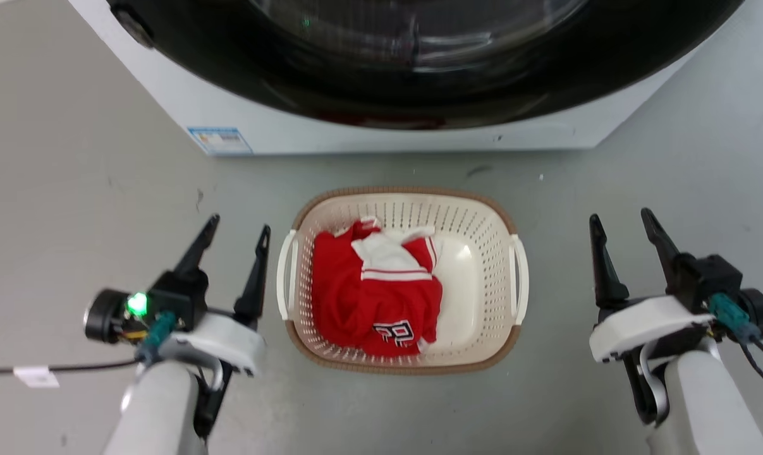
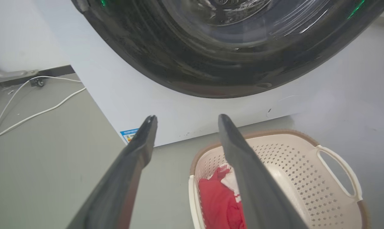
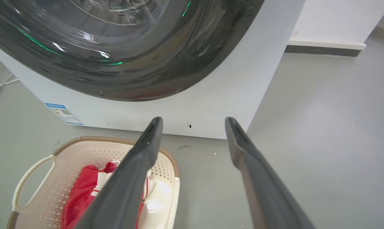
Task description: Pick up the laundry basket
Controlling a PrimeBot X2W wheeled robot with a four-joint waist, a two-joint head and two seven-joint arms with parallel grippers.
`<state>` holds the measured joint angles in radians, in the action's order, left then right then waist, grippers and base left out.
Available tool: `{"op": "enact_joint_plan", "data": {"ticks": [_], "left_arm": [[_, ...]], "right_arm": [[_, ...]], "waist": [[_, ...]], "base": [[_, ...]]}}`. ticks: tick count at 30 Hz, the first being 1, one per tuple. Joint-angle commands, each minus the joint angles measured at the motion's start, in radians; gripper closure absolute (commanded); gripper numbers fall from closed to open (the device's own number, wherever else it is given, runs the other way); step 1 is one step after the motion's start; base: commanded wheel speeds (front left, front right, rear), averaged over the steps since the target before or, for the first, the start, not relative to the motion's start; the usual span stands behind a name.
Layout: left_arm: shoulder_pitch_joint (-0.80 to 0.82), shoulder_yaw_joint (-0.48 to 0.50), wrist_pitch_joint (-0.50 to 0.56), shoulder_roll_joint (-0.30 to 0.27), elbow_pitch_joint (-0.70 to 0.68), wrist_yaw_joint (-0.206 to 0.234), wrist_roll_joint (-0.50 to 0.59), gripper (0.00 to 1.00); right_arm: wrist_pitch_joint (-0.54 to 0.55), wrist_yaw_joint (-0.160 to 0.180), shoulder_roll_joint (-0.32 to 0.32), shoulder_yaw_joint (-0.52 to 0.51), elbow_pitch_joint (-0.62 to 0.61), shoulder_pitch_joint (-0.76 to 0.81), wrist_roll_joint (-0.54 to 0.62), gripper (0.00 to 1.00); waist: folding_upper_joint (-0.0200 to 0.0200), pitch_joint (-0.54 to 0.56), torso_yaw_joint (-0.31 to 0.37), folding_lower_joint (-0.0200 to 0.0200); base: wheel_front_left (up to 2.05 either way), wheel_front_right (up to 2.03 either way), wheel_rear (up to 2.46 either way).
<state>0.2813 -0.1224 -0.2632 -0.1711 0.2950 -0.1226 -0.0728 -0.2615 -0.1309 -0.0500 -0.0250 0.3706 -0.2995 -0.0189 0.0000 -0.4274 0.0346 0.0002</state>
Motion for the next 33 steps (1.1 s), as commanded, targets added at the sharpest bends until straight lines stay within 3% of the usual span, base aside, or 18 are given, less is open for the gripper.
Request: {"op": "enact_joint_plan", "data": {"ticks": [1,8,16,26,33], "left_arm": [[0.030,-0.001,-0.003,-0.010,0.007,-0.001,-0.004,0.00],[0.213,-0.083,-0.002,-0.077,0.126,-0.007,-0.048,0.00],[0.394,-0.247,-0.002,-0.141,0.303,-0.007,-0.127,0.00],[0.558,-0.535,0.013,-0.181,0.579,-0.006,-0.320,0.00],[0.643,-0.686,0.046,-0.188,0.662,-0.006,-0.457,0.00]], "right_arm": [[0.002,0.000,-0.001,0.000,0.011,-0.025,0.001,0.00],[0.027,0.000,-0.001,-0.003,0.218,-0.194,-0.063,0.00],[0.028,0.000,0.000,0.005,0.453,-0.376,-0.082,0.00],[0.050,0.000,0.000,0.132,0.683,-0.529,-0.168,0.00],[0.101,0.000,0.000,0.221,0.775,-0.592,-0.230,0.00]], "waist": [[0.0000,-0.090,-0.009,-0.0002],[0.0000,-0.210,-0.009,-0.0002],[0.0000,-0.318,-0.004,-0.0002],[0.0000,-0.387,-0.003,-0.0002],[0.0000,-0.417,-0.010,-0.0002]], "base": [[0.00,0.00,0.00],[0.00,0.00,0.00],[0.00,0.00,0.00],[0.00,0.00,0.00],[0.00,0.00,0.00]]}}
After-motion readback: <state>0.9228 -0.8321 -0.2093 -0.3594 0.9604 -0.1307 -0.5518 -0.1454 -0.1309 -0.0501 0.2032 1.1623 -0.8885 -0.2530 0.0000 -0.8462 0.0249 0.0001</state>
